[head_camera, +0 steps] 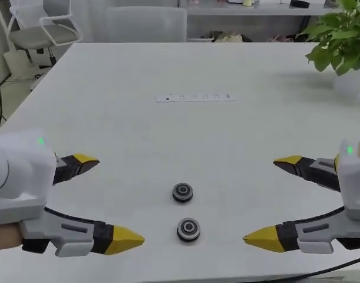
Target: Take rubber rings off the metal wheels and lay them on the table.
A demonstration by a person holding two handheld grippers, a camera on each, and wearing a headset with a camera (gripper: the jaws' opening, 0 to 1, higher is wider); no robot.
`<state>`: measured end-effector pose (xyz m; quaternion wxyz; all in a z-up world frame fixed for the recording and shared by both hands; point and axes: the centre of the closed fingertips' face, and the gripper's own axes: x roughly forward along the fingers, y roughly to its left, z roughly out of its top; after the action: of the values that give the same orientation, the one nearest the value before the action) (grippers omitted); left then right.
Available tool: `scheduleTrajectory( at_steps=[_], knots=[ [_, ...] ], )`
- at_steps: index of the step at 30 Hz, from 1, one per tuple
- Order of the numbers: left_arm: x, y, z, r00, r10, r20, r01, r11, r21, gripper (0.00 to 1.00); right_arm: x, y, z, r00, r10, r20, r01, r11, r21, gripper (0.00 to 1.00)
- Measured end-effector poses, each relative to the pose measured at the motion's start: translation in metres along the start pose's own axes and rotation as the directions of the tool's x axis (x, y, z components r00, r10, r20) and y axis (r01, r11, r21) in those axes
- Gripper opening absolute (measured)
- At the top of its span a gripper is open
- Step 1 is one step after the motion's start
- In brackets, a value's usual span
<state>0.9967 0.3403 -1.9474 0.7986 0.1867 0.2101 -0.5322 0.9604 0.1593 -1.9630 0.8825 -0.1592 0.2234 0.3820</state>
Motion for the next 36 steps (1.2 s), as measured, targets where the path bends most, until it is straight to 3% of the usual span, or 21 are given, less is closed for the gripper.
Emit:
scheduleTrajectory(
  at_steps=[36],
  knots=[
    [0.019, -0.005, 0.02, 0.999, -0.037, 0.027, 0.036, 0.998, 0.046, 0.91, 0.01, -0.012, 0.01, 0.9995, -0.012, 0.03, 0.013, 0.999, -0.034, 0.89]
  ],
)
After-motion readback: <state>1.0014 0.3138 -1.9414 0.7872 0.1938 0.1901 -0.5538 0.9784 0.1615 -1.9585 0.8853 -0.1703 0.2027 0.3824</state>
